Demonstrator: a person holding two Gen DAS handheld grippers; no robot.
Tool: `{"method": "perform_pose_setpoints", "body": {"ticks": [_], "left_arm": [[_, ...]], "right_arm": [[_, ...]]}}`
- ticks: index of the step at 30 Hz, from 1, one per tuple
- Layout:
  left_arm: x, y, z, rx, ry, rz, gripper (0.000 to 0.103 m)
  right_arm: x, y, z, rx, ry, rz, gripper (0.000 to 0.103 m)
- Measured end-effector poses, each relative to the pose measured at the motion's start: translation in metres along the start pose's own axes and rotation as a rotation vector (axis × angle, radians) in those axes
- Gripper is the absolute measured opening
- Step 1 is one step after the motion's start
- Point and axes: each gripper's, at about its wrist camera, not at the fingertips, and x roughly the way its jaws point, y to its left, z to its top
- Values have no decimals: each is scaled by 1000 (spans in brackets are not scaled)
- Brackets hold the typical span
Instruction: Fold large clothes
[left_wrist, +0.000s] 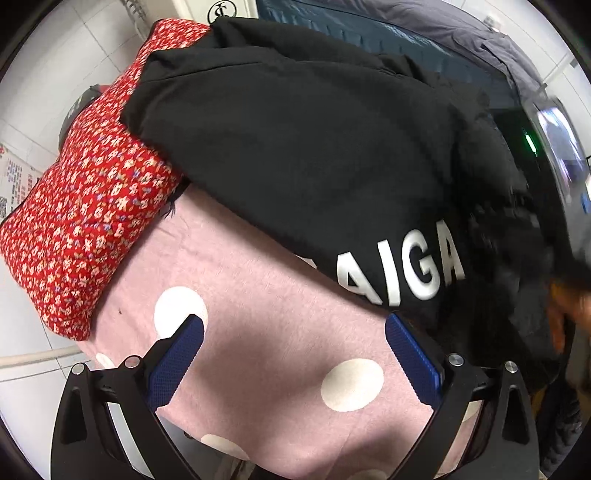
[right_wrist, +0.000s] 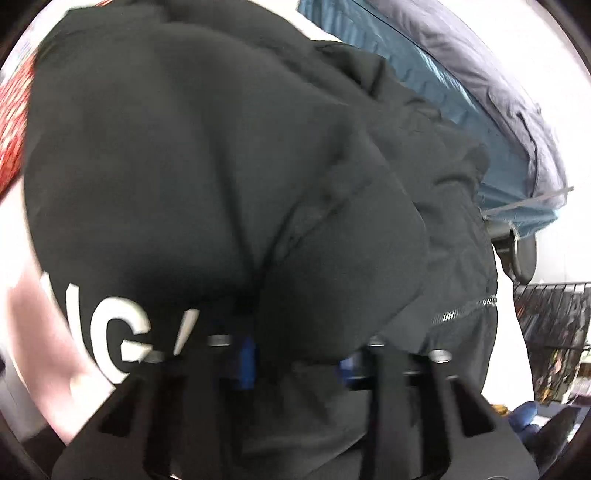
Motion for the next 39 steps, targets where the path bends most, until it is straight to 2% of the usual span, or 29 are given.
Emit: {"method": "perform_pose_setpoints", "body": {"ticks": [2, 7, 9, 13, 16, 20, 22, 24, 26, 29, 30, 31, 32, 33, 34, 36, 37, 38, 39], "left_arm": [[-3, 1, -3, -5, -7, 3, 96], [-19, 13, -6, -67, -45, -8, 96], [-24, 21, -8, -93, -51, -19, 96], [-26, 35, -19, -149, -46, -43, 96], [-27, 40, -28, -181, -41, -67, 96], [-29, 38, -28, -202, -64, -116, 96], [-26, 28, -19, -177, -85, -140, 96], [-16, 11, 0, -114, -83, -121, 96], [-7, -3, 17, -49, -82, -104, 97], [18, -30, 44, 76, -55, 13, 97], [31, -35, 50, 96, -36, 93, 91], [37, -35, 53, 95, -27, 110, 79], [46, -34, 53, 92, -6, 102, 72], [54, -32, 52, 87, 24, 89, 52], [63, -28, 47, 77, 65, 86, 27], [70, -18, 30, 65, 89, 100, 17], [69, -14, 22, 65, 82, 104, 13], [66, -10, 13, 66, 74, 107, 11], [63, -4, 3, 63, 70, 108, 9]], "right_arm": [[-18, 14, -16, 8, -17, 77, 11], [-61, 55, -72, 12, -59, 276, 9], [-65, 71, -89, 13, -46, 312, 9], [-60, 96, -114, -37, -2, 344, 9], [-65, 118, -128, -125, 12, 344, 9], [-75, 132, -132, -213, -15, 325, 12], [-81, 139, -133, -256, -22, 343, 12], [-83, 145, -133, -310, -18, 380, 12], [-89, 149, -140, -330, -27, 451, 12], [-101, 158, -152, -388, -35, 560, 12], [-104, 161, -158, -408, -29, 591, 12], [-106, 162, -162, -414, -27, 606, 12], [-105, 160, -164, -405, -27, 608, 12], [-102, 155, -164, -371, -22, 616, 12], [-99, 146, -162, -335, -13, 634, 12], [-91, 120, -155, -213, -5, 665, 14], [-90, 109, -154, -169, -7, 663, 24], [-88, 94, -145, -99, -23, 651, 48], [-89, 79, -137, -31, -56, 638, 62]]}}
